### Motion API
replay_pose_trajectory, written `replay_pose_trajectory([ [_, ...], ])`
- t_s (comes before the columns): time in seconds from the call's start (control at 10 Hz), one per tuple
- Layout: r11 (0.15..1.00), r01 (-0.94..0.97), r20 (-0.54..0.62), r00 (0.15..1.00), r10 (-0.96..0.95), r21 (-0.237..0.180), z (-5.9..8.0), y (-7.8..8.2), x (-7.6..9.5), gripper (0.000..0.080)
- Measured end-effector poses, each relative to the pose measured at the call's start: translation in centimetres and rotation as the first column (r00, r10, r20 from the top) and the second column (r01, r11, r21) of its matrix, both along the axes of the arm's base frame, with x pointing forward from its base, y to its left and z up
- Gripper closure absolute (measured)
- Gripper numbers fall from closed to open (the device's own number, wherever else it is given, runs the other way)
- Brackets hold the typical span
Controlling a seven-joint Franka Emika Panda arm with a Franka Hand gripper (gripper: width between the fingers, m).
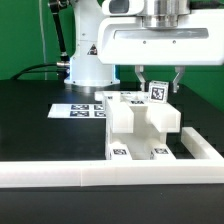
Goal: Assemble chair
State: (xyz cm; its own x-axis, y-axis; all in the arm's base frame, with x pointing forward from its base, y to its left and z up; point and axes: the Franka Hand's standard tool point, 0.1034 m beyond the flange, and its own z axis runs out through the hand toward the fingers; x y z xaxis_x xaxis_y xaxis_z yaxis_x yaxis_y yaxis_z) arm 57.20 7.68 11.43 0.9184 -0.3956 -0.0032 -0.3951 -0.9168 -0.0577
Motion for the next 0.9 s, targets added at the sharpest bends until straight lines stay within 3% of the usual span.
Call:
replay_pose_trajectory([
  [0.5,0.962,0.274,-0.016,0.962,-0.274,0.005,0.00,0.06,0.00,0.0512],
  [0.9,0.865,0.502,-0.031,0.865,-0.501,0.005,-0.03,0.15,-0.03,0.0512],
])
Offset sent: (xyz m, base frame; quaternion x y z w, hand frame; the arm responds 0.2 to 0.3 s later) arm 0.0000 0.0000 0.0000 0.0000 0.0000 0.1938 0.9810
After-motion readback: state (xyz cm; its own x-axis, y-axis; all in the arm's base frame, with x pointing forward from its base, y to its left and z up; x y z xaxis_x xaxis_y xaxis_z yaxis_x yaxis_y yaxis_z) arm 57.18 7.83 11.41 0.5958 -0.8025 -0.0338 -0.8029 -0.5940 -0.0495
